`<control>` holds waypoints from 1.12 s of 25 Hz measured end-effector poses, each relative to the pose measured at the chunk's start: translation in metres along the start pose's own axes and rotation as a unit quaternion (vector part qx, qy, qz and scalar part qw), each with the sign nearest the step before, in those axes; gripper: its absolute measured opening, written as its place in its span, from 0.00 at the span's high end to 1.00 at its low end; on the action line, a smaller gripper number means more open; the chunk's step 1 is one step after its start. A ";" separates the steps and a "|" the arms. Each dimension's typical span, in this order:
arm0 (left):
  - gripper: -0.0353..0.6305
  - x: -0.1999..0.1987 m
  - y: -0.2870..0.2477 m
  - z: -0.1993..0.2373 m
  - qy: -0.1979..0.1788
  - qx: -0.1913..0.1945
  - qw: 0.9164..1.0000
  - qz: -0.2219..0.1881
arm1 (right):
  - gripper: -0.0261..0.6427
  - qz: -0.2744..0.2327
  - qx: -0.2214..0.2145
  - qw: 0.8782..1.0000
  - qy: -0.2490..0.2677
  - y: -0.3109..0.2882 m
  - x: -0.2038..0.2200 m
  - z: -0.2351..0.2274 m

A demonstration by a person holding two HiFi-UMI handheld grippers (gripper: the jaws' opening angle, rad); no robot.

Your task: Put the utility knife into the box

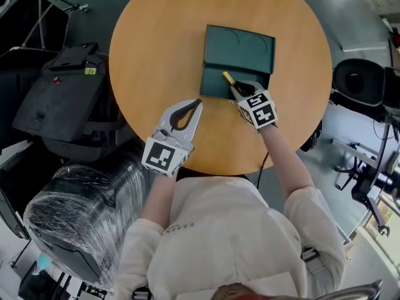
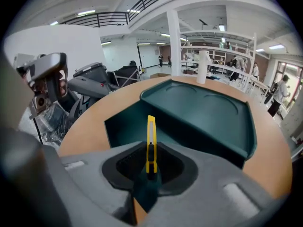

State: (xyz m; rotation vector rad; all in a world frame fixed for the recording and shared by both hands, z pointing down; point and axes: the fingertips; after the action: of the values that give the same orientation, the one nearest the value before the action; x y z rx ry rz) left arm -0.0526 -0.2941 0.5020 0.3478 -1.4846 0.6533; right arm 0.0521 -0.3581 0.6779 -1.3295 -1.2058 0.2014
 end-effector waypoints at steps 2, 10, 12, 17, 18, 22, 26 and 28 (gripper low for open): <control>0.93 0.004 0.000 0.000 0.002 0.002 1.000 0.006 | 0.88 0.016 0.012 1.000 0.003 -0.006 0.004 -0.004; 0.93 0.014 0.003 -0.001 -0.010 0.007 1.000 0.016 | 0.87 0.066 0.046 0.997 0.010 -0.023 0.010 -0.014; 0.93 0.014 0.004 -0.001 -0.011 0.011 1.000 0.021 | 0.87 0.074 0.052 0.996 0.014 -0.025 0.011 -0.013; 0.93 0.011 0.005 0.000 0.000 0.017 1.000 0.015 | 0.84 0.064 0.055 0.996 0.007 -0.023 0.009 -0.014; 0.93 0.010 0.005 0.000 0.001 0.017 1.000 0.013 | 0.83 0.052 0.055 0.997 0.003 -0.019 0.005 -0.015; 0.93 -0.002 0.005 0.004 -0.006 0.015 1.000 0.001 | 0.83 -0.033 0.061 0.998 -0.002 0.022 -0.029 -0.005; 0.93 -0.033 0.007 -0.004 -0.025 0.004 0.999 -0.021 | 0.92 -0.145 0.043 0.988 -0.030 0.084 -0.057 0.013; 0.93 -0.052 0.009 -0.013 -0.045 -0.001 0.998 -0.035 | 0.97 -0.198 0.035 0.978 -0.052 0.118 -0.067 0.020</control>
State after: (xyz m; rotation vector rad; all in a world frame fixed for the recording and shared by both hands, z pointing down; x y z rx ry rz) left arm -0.0454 -0.2892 0.4488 0.4313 -1.5517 0.5869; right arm 0.0664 -0.3557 0.5410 -1.0028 -1.5110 0.0266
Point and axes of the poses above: the fingertips, and each gripper's own axes: y backward along the fingers, z to its left, x out of its underside, and after that the axes turned 12 degrees about -y, right-handed
